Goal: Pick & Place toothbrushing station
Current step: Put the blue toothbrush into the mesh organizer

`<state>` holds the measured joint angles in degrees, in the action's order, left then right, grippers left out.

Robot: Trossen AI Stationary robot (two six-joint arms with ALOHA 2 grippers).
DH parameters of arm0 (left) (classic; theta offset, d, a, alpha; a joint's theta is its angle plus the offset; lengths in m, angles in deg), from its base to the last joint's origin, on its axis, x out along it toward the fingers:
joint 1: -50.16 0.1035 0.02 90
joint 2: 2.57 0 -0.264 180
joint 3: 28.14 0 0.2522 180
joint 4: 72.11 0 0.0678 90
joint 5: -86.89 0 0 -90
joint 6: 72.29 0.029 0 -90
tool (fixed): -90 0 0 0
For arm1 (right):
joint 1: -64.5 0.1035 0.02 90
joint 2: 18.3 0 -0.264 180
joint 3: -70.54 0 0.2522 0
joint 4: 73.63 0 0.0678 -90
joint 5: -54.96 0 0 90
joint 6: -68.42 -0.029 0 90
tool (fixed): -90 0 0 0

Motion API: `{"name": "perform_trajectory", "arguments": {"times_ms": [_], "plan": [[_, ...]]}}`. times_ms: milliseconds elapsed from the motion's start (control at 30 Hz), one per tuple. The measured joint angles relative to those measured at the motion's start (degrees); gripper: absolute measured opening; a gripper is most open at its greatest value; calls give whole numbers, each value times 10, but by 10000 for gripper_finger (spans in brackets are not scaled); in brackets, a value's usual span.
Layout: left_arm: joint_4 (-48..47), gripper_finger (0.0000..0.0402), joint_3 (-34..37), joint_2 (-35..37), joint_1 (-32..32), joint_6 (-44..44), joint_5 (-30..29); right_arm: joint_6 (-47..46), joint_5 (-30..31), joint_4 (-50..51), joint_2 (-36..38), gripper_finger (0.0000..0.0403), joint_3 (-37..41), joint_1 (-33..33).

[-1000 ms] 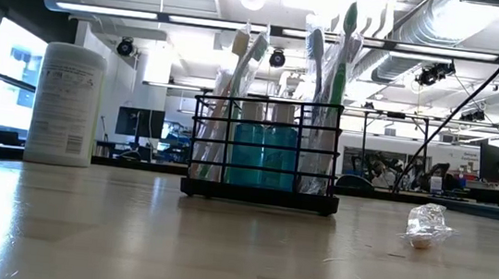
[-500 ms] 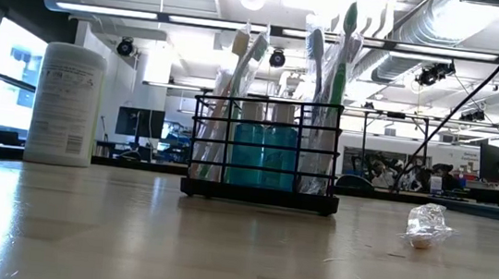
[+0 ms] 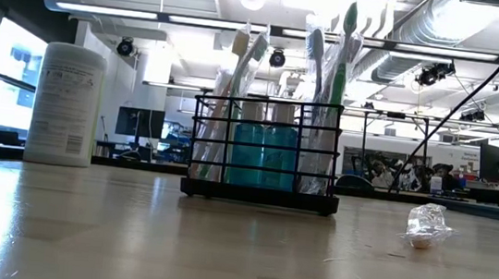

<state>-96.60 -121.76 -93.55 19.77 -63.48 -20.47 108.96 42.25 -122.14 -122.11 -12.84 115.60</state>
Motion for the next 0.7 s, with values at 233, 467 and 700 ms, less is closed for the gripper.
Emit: {"name": "perform_trajectory", "arguments": {"times_ms": [233, 467, 700], "plan": [[-20, 19, 0, 0, 0, -17, 0, -104, -33, 106, 0, 176, 0, -20], [-36, 19, 0, 0, 0, -32, -1, -121, -36, 155, 0, 176, 0, -10], [-45, 19, 0, 2, 11, 61, -46, -101, -35, 154, 3, 176, 0, -19]]}}
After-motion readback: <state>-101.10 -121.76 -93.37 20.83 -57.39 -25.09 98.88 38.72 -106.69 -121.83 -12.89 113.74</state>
